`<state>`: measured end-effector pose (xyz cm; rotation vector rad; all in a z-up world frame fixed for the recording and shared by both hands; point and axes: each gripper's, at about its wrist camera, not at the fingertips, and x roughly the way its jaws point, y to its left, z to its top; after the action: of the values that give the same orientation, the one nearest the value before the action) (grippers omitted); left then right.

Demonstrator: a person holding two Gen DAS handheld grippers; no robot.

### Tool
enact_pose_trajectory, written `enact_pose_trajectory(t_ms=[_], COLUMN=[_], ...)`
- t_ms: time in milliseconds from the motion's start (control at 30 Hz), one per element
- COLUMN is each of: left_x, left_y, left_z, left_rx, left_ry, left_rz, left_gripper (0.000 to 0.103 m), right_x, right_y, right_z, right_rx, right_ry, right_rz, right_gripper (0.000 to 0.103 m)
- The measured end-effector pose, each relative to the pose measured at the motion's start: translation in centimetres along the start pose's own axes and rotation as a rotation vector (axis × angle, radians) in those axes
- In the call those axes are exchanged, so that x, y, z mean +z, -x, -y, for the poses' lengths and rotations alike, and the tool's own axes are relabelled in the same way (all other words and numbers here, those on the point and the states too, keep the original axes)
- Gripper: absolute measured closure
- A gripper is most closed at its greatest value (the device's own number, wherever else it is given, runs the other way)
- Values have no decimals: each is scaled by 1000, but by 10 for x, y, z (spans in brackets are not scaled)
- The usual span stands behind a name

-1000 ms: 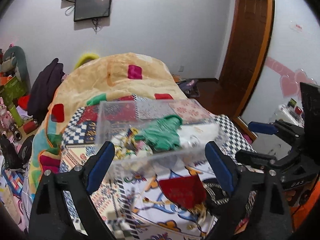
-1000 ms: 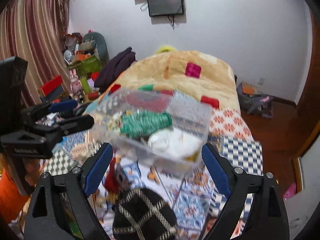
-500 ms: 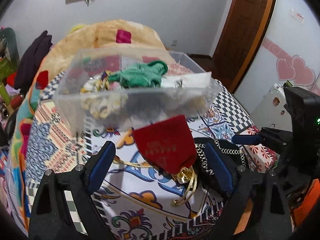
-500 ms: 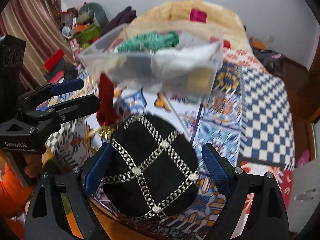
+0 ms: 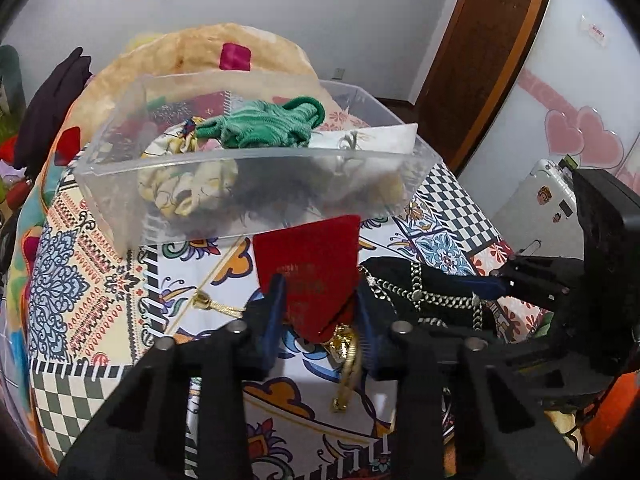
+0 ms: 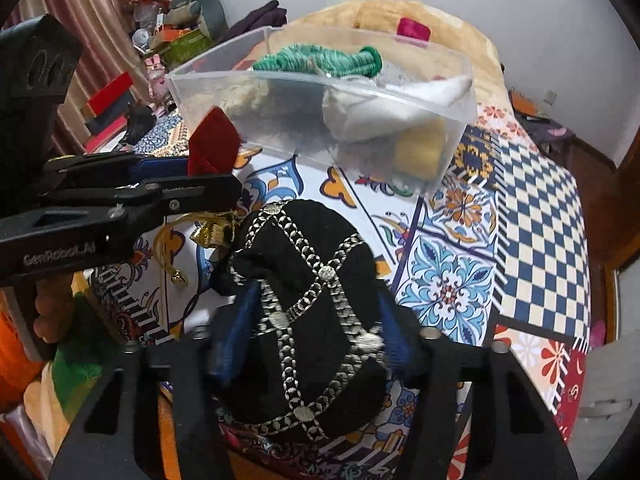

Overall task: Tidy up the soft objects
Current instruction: 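Grasp the red velvet pouch with the left tool while the right tool grasps the black chain-patterned pouch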

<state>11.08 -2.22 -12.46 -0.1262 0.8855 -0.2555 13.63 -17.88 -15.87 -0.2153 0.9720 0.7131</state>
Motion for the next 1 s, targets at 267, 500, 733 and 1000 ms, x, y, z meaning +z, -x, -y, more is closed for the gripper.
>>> enact_pose_trajectory(t_ms=[267,500,733,1000], left_x=[7,22,46,75], left_y=[24,63,97,105], left_z=[-9,-21,-29,-40], left_rx=[12,36,74,129], left_ry=[13,29,22,15], left_rz=[69,173,282,345], left_gripper=[88,89,88,88], right_x=[1,16,50,94], right_y=[9,42,71,71], right_z=[7,1,-3,-11], right_rx=[17,0,-26,-57], right_ry=[-4,-6,1,-17], right_rz=[58,170,313,425], right_gripper=[87,87,87,87])
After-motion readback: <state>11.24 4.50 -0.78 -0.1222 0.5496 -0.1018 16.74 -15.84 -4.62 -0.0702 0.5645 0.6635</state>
